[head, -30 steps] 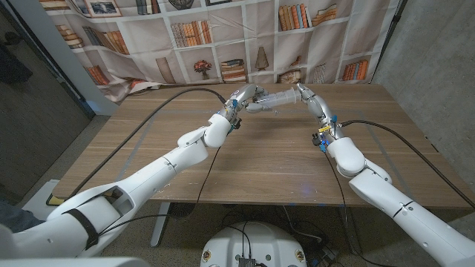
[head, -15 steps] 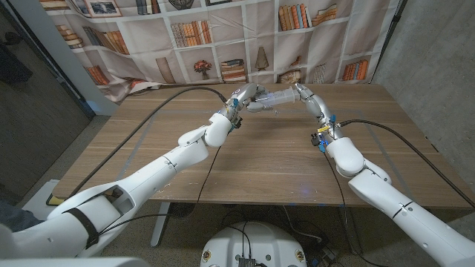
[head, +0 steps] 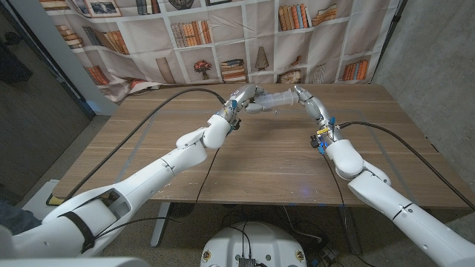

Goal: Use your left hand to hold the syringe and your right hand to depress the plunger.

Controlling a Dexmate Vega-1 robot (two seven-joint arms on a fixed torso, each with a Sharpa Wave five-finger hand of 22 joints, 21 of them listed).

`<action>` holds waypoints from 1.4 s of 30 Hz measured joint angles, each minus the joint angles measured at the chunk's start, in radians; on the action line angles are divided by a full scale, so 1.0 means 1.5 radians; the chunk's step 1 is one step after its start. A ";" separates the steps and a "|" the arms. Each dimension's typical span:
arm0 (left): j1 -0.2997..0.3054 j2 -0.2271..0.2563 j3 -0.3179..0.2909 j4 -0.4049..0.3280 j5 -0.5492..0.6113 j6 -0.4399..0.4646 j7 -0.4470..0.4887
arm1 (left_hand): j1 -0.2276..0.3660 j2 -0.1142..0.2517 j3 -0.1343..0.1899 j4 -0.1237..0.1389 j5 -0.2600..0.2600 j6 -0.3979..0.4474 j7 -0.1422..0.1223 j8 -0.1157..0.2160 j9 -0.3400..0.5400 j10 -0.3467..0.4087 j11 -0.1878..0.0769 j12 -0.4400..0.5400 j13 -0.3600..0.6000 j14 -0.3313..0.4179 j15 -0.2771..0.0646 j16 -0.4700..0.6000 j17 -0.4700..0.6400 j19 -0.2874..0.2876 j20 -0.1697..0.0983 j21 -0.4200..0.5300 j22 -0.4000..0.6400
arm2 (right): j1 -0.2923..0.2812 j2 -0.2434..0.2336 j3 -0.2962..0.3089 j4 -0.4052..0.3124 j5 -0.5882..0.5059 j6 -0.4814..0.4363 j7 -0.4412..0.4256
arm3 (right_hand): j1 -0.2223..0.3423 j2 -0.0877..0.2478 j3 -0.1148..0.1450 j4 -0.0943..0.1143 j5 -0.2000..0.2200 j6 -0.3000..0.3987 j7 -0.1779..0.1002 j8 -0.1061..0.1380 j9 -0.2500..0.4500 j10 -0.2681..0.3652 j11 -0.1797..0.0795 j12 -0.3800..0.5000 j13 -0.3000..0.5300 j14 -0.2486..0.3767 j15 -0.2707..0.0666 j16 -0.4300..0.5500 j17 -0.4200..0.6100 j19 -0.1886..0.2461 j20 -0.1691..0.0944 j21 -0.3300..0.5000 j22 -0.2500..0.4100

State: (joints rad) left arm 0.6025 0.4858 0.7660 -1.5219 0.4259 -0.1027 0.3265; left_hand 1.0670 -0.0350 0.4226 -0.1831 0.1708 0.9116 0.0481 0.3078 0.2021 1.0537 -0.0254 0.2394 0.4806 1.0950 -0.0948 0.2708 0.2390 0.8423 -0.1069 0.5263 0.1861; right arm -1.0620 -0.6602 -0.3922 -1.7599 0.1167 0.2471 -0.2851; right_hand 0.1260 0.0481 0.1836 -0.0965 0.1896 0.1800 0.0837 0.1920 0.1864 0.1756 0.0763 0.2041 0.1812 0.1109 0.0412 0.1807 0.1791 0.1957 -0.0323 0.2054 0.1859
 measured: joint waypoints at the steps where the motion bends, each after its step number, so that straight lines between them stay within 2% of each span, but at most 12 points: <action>1: 0.002 0.001 -0.001 -0.002 0.000 0.001 0.000 | 0.000 0.000 0.000 0.000 0.000 0.000 0.000 0.000 0.000 0.000 0.000 0.000 0.000 0.000 0.000 0.000 0.000 0.000 0.000 0.000 0.000 | 0.000 0.000 0.001 0.000 0.000 0.001 -0.001 | 0.000 0.000 0.000 0.000 0.000 0.000 0.000 0.001 0.000 0.000 0.000 0.000 0.000 0.000 0.000 0.000 0.000 0.000 0.000 0.000 0.000; 19: 0.029 0.024 -0.016 -0.033 -0.001 0.025 -0.002 | 0.000 0.000 0.000 0.000 -0.001 0.000 0.000 -0.003 0.001 0.002 0.002 -0.001 0.003 0.000 0.000 0.000 0.000 0.000 0.000 0.005 0.000 | -0.008 0.005 0.021 0.009 0.013 0.010 -0.020 | 0.003 0.003 0.000 0.000 0.000 0.000 0.000 0.000 0.000 -0.001 0.001 0.000 0.000 0.000 0.000 0.000 0.000 -0.004 -0.003 0.000 0.000; 42: 0.039 0.035 -0.021 -0.038 -0.009 0.033 -0.012 | 0.000 0.000 0.000 0.000 -0.001 0.000 0.000 -0.010 0.004 0.003 0.002 -0.010 -0.005 0.002 -0.002 -0.001 0.000 -0.002 0.003 0.005 0.000 | -0.014 0.012 0.033 0.011 0.025 0.005 -0.033 | 0.003 0.003 0.000 0.000 0.000 -0.001 -0.001 0.000 0.000 -0.001 0.001 0.000 0.000 0.000 0.000 0.000 0.000 -0.004 -0.003 0.000 0.000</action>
State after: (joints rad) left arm 0.6609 0.5377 0.7344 -1.5791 0.4119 -0.0535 0.3081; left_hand 1.0670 -0.0350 0.4225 -0.1830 0.1689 0.9116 0.0481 0.2933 0.2079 1.0576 -0.0223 0.2240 0.4735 1.0982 -0.0978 0.2691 0.2390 0.8390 -0.1032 0.5341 0.1867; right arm -1.0834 -0.6427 -0.3425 -1.7433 0.1548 0.2539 -0.3352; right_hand 0.1300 0.0521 0.1836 -0.0965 0.1896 0.1784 0.0817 0.1918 0.1860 0.1735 0.0785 0.2035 0.1814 0.1109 0.0411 0.1807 0.1791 0.1904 -0.0375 0.2054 0.1860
